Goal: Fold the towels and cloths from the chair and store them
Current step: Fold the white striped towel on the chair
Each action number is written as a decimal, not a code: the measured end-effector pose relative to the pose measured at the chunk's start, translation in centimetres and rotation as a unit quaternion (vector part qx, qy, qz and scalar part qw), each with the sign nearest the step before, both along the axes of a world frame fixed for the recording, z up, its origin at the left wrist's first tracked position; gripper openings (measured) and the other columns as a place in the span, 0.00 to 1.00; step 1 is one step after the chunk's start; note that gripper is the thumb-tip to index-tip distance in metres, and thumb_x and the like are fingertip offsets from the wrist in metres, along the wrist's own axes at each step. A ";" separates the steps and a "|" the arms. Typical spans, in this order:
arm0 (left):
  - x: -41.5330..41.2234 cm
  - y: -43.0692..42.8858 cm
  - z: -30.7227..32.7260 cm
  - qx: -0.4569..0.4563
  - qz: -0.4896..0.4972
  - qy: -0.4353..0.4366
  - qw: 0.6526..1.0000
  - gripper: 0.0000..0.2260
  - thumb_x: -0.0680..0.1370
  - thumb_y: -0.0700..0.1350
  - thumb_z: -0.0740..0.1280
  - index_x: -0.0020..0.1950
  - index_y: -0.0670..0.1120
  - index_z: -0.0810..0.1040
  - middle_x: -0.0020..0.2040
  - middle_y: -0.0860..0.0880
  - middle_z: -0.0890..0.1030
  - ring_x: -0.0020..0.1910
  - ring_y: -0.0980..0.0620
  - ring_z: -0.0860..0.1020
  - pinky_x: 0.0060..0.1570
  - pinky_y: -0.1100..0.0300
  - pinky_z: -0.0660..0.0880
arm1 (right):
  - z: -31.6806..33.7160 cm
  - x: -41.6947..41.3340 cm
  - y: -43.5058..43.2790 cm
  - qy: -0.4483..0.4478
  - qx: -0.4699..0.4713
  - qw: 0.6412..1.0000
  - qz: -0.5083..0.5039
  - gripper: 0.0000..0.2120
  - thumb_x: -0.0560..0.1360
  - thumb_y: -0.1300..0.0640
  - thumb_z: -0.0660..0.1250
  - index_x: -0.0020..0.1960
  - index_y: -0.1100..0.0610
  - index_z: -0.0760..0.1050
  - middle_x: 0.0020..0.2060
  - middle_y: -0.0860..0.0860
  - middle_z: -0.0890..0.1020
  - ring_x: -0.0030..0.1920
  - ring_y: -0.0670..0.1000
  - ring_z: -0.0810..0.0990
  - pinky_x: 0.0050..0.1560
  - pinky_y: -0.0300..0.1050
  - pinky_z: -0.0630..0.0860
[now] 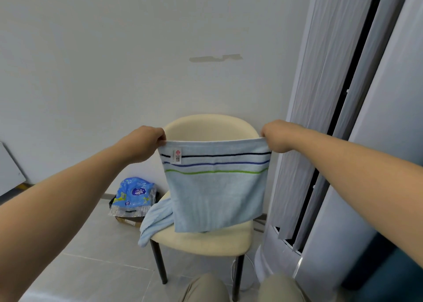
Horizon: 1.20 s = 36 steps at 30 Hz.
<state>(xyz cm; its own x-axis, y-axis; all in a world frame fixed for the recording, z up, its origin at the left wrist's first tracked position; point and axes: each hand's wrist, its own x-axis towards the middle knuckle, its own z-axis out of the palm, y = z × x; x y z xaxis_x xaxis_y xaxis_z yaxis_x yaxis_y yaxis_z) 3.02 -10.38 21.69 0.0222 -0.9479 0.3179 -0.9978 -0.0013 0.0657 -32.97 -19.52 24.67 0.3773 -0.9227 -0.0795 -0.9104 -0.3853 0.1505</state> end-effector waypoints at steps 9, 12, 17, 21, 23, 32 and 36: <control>-0.1 -0.8 1.1 0.019 0.048 0.110 0.993 0.07 0.83 0.45 0.60 0.50 0.45 0.76 0.42 0.47 0.82 0.35 0.52 0.82 0.36 0.57 0.73 | 0.3 0.1 -0.4 -0.055 -0.017 0.998 -0.010 0.09 0.77 0.61 0.59 0.45 0.53 0.77 0.39 0.51 0.80 0.43 0.56 0.84 0.44 0.52 0.82; 0.0 -1.0 0.8 -0.017 0.048 0.172 0.984 0.06 0.83 0.44 0.60 0.49 0.46 0.75 0.39 0.48 0.84 0.32 0.55 0.83 0.37 0.55 0.78 | 0.0 0.2 -0.6 -0.089 -0.001 0.996 -0.023 0.10 0.77 0.61 0.60 0.46 0.51 0.79 0.38 0.52 0.84 0.37 0.53 0.85 0.41 0.51 0.83; 0.0 -1.3 0.5 -0.040 0.048 0.231 0.971 0.05 0.82 0.41 0.61 0.50 0.45 0.76 0.36 0.47 0.84 0.33 0.51 0.83 0.35 0.56 0.77 | -0.1 0.2 -1.2 -0.137 -0.011 0.990 -0.019 0.11 0.78 0.57 0.61 0.52 0.47 0.81 0.41 0.50 0.85 0.41 0.53 0.85 0.44 0.50 0.83; 0.7 -1.7 0.5 -0.016 0.042 0.254 0.966 0.09 0.82 0.40 0.60 0.52 0.46 0.80 0.33 0.47 0.84 0.33 0.50 0.82 0.36 0.57 0.77 | -0.1 0.4 -2.0 -0.187 -0.046 0.981 -0.007 0.11 0.79 0.55 0.61 0.51 0.45 0.82 0.46 0.51 0.84 0.45 0.55 0.83 0.46 0.48 0.80; 1.1 -1.9 0.6 -0.008 0.044 0.266 0.963 0.10 0.83 0.41 0.59 0.53 0.46 0.80 0.31 0.48 0.84 0.30 0.53 0.80 0.36 0.59 0.75 | -0.3 0.6 -2.5 -0.222 -0.063 0.973 -0.007 0.12 0.79 0.54 0.59 0.53 0.46 0.81 0.49 0.51 0.84 0.47 0.56 0.82 0.47 0.48 0.78; 0.5 -5.3 -0.1 0.014 0.076 0.338 0.938 0.10 0.85 0.42 0.54 0.56 0.41 0.74 0.45 0.43 0.82 0.35 0.47 0.85 0.34 0.57 0.83 | -2.8 2.2 -5.4 -0.416 0.042 0.903 -0.096 0.10 0.79 0.65 0.56 0.52 0.58 0.75 0.40 0.61 0.83 0.39 0.59 0.86 0.34 0.50 0.83; 0.8 -6.9 -0.4 -0.021 0.092 0.357 0.929 0.09 0.84 0.41 0.56 0.55 0.41 0.75 0.49 0.39 0.82 0.37 0.46 0.84 0.42 0.51 0.83 | -3.7 2.7 -7.5 -0.451 0.032 0.887 -0.098 0.12 0.70 0.69 0.71 0.48 0.55 0.80 0.48 0.59 0.84 0.50 0.59 0.84 0.54 0.56 0.82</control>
